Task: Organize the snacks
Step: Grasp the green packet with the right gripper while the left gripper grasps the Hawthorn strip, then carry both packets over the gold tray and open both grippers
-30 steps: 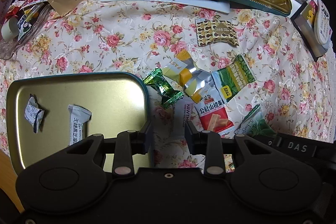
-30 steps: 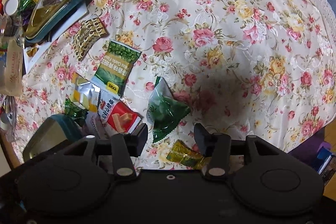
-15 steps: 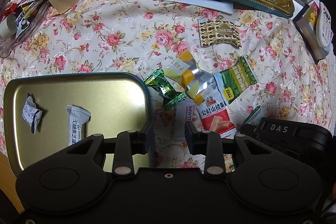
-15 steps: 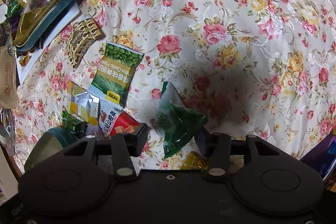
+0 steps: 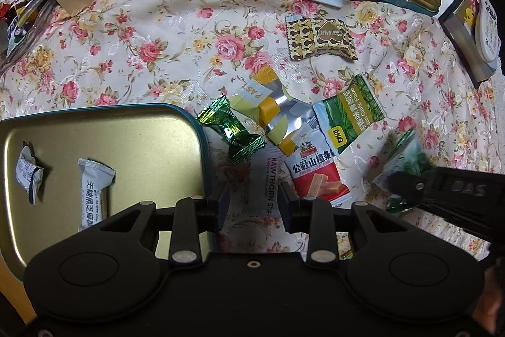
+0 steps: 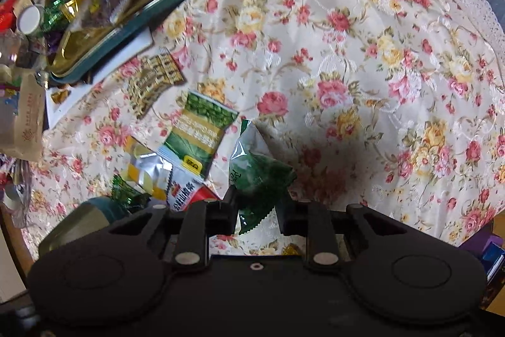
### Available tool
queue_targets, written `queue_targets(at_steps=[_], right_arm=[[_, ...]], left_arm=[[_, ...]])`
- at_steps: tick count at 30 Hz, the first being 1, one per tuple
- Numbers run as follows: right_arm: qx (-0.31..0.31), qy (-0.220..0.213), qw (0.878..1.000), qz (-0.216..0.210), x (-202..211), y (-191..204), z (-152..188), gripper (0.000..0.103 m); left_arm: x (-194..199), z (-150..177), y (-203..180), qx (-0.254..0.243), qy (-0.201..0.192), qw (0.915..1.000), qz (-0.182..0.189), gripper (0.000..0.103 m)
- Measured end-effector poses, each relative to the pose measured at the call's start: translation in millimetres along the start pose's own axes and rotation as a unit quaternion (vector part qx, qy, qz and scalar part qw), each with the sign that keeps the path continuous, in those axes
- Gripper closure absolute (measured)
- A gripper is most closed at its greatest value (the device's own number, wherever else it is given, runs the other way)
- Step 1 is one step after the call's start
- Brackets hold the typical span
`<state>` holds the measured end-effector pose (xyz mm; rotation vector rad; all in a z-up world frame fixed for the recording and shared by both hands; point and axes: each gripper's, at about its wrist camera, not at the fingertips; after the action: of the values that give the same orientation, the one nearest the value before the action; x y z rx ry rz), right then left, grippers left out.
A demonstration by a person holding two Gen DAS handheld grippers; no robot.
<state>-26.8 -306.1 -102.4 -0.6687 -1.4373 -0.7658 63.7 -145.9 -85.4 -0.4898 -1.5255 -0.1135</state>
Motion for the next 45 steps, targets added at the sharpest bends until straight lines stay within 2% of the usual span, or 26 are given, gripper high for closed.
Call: queue_targets(at_steps=[6,16,17,19,20,32,41,45], right_arm=[[-0.01,-0.007,1.0,-0.028,16,-12,-4,0.077],[0.001,-0.016,0.999,-0.038,29,-22,0,0.077],[0.001,-0.016,0.999,-0.038,30,-23,1,0.077],[0.003,-0.017,0.999,-0.039,31,-23,1,0.077],[0.003,-0.019,0.999,-0.039,32,-23,1,0.077],[0.022,-0.035,0.998,-0.043,54,-24,11,0.077],[0.021,-0.056,0.998,-0.023,71,-37,9,0.077],[0.014,-0.066,0.997,-0.028,77,-44,9,0.077]], left_arm=[[-12,0,-5,-0.008,-0.001,1.0,0.002,0.061],[-39,0,-11,-0.011,0.014,0.9995,-0.028,0.061],[-41,0,-11,-0.01,0.016,0.9995,-0.027,0.062],[-45,0,-12,-0.002,0.02,0.9995,-0.023,0.075],[-45,0,-12,0.004,0.018,0.9996,-0.02,0.076],[-4,5,-15,0.034,-0.019,0.9991,-0.015,0.076],[23,14,-34,-0.003,-0.048,0.9974,-0.053,0.076],[46,23,-34,-0.002,-0.064,0.9973,-0.035,0.076]])
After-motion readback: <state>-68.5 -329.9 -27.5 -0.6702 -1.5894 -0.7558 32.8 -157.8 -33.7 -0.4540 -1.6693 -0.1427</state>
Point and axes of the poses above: each gripper's, at about its wrist camera, not at the fingertips, and x roughly against the way its jaws point, y to its left, z to its underside, and after that the axes turned 9 degrees about z, right-handed
